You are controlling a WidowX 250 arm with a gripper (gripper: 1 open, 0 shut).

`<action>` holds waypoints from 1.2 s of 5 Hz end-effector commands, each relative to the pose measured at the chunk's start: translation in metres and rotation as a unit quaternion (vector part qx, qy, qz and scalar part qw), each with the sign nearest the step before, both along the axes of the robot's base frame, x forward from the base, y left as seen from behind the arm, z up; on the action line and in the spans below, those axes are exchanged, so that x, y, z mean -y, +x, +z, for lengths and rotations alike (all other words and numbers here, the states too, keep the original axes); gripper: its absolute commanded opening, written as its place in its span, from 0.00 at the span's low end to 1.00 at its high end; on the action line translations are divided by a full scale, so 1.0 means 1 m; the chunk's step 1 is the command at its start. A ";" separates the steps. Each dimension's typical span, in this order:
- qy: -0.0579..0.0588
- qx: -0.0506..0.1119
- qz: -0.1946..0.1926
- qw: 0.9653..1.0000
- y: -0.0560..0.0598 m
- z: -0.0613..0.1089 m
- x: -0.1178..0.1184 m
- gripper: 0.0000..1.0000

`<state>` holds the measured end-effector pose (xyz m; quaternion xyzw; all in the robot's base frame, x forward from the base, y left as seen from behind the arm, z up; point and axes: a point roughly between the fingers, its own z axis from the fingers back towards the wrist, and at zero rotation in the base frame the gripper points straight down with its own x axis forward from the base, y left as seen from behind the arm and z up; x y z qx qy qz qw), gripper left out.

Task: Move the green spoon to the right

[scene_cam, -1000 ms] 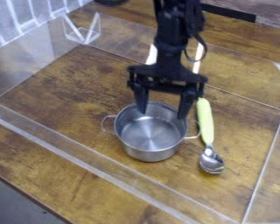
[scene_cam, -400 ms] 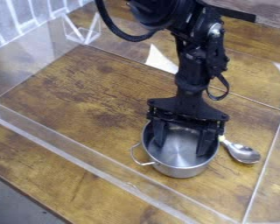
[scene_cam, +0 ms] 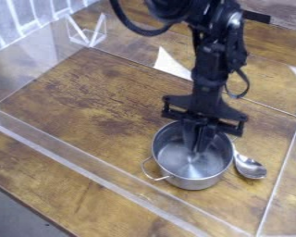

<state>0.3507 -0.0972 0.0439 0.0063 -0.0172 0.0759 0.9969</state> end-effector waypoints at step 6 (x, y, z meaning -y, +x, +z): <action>-0.011 0.040 0.066 0.997 0.021 0.066 -0.016 1.00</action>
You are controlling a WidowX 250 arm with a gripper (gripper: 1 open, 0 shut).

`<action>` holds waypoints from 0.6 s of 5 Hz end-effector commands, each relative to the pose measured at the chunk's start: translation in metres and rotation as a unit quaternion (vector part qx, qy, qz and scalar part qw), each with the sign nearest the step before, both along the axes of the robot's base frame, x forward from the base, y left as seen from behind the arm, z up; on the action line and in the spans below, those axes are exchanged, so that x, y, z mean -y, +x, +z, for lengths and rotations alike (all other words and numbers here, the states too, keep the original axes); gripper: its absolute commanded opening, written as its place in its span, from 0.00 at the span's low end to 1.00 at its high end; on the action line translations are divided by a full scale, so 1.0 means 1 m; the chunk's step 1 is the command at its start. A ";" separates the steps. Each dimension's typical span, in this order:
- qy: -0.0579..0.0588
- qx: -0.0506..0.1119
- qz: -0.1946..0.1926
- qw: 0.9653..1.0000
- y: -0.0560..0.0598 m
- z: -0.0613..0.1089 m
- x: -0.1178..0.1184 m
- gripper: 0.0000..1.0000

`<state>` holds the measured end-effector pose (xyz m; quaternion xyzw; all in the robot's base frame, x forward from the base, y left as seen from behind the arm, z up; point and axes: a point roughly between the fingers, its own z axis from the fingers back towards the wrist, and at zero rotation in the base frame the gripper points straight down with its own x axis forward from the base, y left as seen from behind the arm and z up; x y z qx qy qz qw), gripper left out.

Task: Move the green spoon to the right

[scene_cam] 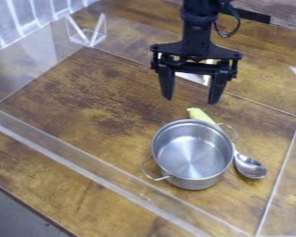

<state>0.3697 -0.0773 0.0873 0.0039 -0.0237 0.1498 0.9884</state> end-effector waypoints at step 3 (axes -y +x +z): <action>-0.003 0.017 -0.071 0.997 0.017 0.006 0.065 1.00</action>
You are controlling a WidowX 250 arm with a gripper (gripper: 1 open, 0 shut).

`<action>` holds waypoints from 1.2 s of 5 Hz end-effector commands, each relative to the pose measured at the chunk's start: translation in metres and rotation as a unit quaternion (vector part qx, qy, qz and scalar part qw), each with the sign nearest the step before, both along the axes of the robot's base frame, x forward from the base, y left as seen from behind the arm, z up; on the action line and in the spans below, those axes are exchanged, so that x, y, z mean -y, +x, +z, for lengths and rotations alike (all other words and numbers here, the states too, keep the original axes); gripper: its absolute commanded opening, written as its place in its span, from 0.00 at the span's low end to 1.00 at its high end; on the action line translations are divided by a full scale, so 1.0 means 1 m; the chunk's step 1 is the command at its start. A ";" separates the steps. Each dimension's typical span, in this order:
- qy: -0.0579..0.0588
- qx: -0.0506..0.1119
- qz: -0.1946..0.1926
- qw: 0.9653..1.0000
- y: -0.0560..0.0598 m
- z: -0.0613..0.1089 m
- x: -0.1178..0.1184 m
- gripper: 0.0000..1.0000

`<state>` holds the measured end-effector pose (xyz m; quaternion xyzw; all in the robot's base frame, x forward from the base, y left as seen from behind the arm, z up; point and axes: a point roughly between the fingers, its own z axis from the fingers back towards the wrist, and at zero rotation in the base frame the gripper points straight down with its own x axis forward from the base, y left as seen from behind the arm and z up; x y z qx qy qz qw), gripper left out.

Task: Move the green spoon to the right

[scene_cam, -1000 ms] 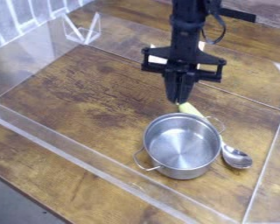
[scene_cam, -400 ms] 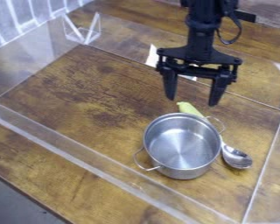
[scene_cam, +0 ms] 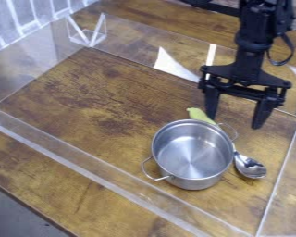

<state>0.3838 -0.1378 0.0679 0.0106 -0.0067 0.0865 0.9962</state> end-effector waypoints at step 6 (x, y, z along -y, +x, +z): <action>-0.001 0.008 -0.075 0.997 0.024 0.026 -0.006 1.00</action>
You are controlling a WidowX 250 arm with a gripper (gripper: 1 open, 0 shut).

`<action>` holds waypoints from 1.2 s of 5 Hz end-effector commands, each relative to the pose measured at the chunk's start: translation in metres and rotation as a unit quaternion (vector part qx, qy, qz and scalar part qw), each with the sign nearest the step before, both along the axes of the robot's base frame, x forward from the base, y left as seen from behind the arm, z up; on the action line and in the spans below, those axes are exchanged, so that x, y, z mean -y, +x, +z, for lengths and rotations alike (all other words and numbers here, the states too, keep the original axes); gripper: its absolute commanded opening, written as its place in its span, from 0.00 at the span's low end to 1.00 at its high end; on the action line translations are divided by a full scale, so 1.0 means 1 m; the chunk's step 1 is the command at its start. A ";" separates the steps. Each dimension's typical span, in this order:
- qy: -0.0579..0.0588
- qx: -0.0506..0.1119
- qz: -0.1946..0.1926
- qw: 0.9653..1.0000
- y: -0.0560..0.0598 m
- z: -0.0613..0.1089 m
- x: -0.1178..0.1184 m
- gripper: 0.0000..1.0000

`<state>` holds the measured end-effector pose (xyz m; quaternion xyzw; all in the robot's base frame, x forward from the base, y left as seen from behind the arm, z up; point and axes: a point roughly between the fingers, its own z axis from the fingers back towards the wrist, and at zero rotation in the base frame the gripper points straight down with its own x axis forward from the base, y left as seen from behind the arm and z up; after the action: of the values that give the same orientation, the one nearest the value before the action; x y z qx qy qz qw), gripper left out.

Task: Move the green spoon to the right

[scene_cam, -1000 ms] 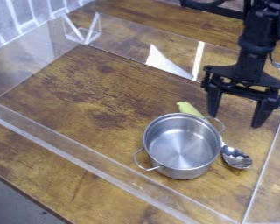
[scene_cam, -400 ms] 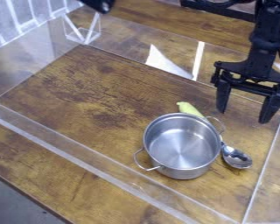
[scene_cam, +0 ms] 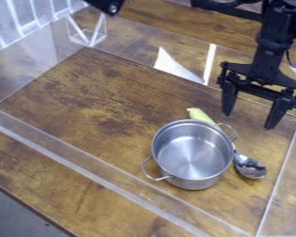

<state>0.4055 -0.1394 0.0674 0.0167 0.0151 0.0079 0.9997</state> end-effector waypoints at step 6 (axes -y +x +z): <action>-0.005 0.000 -0.159 0.987 0.013 -0.003 0.007 1.00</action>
<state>0.4159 -0.1438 0.0338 0.0205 0.0491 -0.1462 0.9878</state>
